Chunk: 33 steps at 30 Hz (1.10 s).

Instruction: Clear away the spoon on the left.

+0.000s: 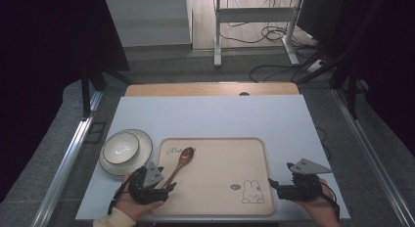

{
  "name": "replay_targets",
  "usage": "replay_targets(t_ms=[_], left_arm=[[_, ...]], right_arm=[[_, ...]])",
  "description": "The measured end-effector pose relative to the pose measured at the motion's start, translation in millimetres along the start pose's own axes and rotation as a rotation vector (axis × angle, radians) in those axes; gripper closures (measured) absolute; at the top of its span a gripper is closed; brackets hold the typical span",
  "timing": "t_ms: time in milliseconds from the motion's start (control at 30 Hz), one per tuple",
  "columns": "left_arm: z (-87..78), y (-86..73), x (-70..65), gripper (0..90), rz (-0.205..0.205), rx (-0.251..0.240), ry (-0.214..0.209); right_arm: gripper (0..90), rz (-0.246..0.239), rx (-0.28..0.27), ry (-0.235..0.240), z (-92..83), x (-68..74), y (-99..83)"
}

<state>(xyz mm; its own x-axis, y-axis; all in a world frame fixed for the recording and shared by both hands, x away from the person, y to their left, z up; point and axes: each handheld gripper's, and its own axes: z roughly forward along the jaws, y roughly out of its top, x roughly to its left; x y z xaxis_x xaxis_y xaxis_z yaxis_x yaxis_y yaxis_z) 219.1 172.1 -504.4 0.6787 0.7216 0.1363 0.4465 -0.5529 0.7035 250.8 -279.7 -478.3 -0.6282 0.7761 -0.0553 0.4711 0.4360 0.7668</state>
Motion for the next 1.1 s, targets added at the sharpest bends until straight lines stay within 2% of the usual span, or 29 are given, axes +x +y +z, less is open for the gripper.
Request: replay_targets(t_ms=[267, 633, 867, 1000, 1100], left_arm=[[-4.0, 1.1, 2.2, 27.6, -0.024, -0.029, 0.002], [-12.4, 4.8, 4.7, 27.0, -0.064, -0.08, -0.007], [-24.3, 5.5, 5.3, 27.2, -0.071, -0.109, 0.0], [-33.1, 3.2, 8.3, 27.2, -0.098, -0.136, 0.006], [-37.3, 1.1, 11.9, 27.2, -0.101, -0.144, 0.017]], right_arm=[[14.8, 0.004, -0.002, 0.002, 0.4, -1.4, -0.5], [14.8, 0.015, -0.006, 0.011, 4.3, -5.3, -0.8], [14.8, 0.02, -0.009, 0.006, 1.3, -6.9, -2.8], [14.8, 0.014, -0.013, -0.001, -2.8, -6.4, -4.6], [14.8, 0.01, -0.016, -0.01, -6.2, -5.5, -5.8]])
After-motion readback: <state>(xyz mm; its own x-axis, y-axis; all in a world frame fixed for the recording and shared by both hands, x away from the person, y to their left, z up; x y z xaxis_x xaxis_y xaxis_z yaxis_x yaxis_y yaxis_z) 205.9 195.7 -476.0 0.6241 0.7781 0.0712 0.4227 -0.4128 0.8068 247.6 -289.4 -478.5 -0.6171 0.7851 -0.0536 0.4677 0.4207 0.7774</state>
